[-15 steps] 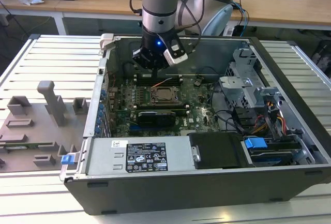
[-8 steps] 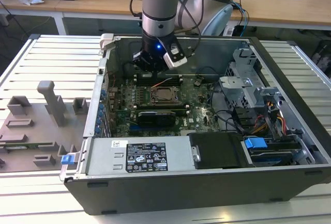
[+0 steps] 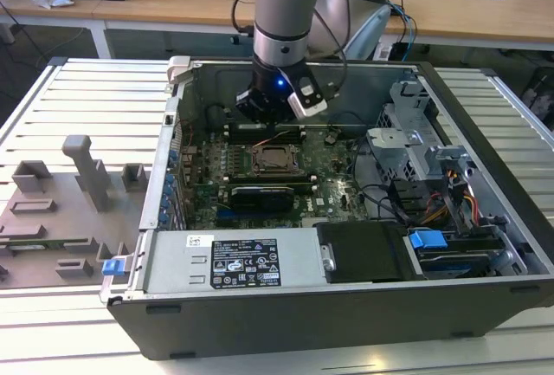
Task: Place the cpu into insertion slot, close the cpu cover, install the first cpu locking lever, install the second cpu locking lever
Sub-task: 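Install the first cpu locking lever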
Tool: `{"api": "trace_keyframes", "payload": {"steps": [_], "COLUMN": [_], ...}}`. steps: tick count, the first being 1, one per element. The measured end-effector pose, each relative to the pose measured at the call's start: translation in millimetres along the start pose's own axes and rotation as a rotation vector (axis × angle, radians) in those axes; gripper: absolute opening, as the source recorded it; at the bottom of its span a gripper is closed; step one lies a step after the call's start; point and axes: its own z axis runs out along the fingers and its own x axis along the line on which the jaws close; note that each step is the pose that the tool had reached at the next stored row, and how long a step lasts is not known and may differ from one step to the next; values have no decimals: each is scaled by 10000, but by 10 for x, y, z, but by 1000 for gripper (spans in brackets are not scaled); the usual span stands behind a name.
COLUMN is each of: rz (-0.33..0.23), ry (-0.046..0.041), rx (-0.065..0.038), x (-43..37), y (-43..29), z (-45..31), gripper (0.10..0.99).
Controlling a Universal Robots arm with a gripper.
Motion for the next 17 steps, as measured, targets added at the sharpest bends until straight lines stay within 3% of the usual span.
{"api": "trace_keyframes", "payload": {"steps": [8,17], "rz": [4,6], "ry": [27,38], "rx": [0,0], "x": [-154,-201], "y": [-19,-52], "z": [95,152], "gripper": [106,106]}}
